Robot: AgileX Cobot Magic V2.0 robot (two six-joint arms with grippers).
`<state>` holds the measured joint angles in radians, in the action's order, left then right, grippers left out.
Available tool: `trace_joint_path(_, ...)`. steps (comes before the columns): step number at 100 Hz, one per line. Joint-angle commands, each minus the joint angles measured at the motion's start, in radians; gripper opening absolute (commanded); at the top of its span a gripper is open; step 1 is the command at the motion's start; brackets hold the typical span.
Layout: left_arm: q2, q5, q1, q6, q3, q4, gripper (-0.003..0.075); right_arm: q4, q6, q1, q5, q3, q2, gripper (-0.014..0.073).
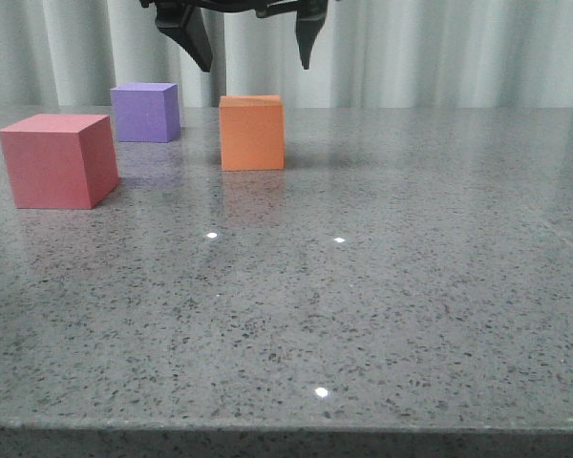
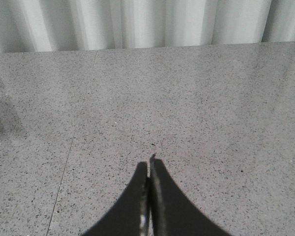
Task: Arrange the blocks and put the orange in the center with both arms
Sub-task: 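Lower the left gripper over the orange cube and close on it, then carry the orange cube with the left gripper between pink and purple cubes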
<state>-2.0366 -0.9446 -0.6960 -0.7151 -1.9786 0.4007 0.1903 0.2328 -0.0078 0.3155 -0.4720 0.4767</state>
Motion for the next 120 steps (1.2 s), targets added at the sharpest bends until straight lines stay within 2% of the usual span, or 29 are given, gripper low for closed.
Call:
trace_joint_path(1, 0.04, 0.037, -0.002, -0.015, -0.034, 0.026, 0.0657, 0.012, -0.011, -0.005, -0.078, -0.027, 0.001, -0.0068)
trace_joint_path(50, -0.048, 0.003, -0.002, -0.056, -0.034, 0.028, 0.0652, 0.012, -0.011, -0.005, -0.078, -0.027, 0.001, -0.0068)
trace_joint_path(59, -0.048, 0.003, -0.002, -0.056, -0.034, 0.03, 0.0595, 0.012, -0.011, -0.005, -0.078, -0.027, 0.001, -0.0068)
trace_joint_path(72, -0.048, -0.004, -0.002, -0.056, -0.034, 0.043, 0.041, 0.012, -0.011, -0.005, -0.078, -0.027, 0.001, -0.0068)
trace_joint_path(79, -0.048, -0.008, -0.002, -0.056, -0.034, 0.045, 0.0347, 0.012, -0.011, -0.005, -0.078, -0.027, 0.001, -0.0068)
trace_joint_path(101, 0.003, -0.024, 0.0, -0.016, -0.034, 0.047, 0.0337, 0.012, -0.011, -0.005, -0.078, -0.027, 0.001, -0.0068)
trace_joint_path(120, 0.109, -0.073, 0.052, 0.059, -0.034, 0.044, 0.0337, 0.012, -0.011, -0.005, -0.078, -0.027, 0.001, -0.0068)
